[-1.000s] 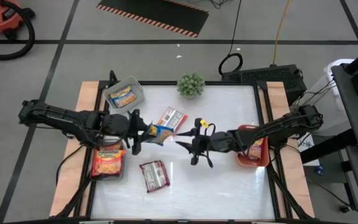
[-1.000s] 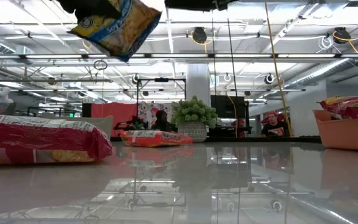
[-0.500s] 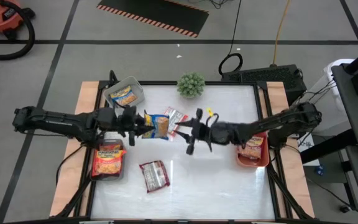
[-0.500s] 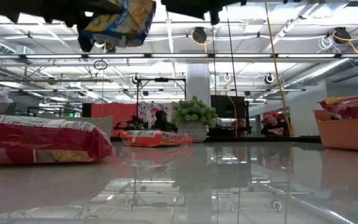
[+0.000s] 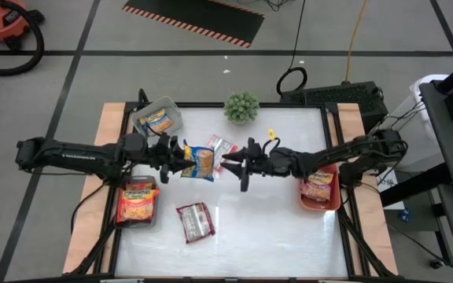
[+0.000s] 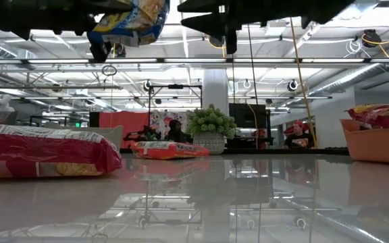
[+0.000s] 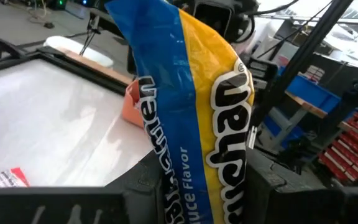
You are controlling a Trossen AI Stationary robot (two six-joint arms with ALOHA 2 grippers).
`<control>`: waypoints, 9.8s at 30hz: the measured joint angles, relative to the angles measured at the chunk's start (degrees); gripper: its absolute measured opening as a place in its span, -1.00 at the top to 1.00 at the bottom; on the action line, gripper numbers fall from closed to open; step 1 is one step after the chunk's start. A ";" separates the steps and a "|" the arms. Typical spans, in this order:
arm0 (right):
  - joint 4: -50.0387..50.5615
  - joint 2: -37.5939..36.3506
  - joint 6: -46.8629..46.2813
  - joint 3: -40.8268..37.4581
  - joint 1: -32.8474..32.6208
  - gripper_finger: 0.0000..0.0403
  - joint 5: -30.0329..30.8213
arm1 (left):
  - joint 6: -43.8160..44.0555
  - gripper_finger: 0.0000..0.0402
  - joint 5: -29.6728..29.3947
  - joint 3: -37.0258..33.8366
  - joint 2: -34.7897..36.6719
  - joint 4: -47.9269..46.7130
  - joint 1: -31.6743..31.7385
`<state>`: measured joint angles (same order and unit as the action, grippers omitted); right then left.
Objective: Sort Maruchan noodles
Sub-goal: Put the blue bag into the white bin
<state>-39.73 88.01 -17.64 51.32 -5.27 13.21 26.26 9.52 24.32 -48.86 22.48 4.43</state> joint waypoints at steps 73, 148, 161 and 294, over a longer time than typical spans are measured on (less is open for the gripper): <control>-9.85 21.86 128.27 13.89 -15.11 0.31 31.32 | 26.41 0.37 11.18 0.11 -14.02 8.61 -2.34; -3.41 21.77 70.89 13.98 -8.54 0.64 24.73 | -24.34 -0.26 5.40 0.13 3.28 -0.46 -3.24; 12.72 21.75 32.22 14.35 -2.86 0.64 -3.98 | -27.05 -0.26 3.08 0.11 3.24 -4.46 -3.24; 26.32 23.73 35.79 21.06 -2.16 1.00 12.73 | -27.95 -0.26 -12.61 0.07 3.08 -11.97 -2.95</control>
<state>-13.40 111.73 18.15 72.38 -7.43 25.93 -1.69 -3.09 24.38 -45.78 10.51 1.48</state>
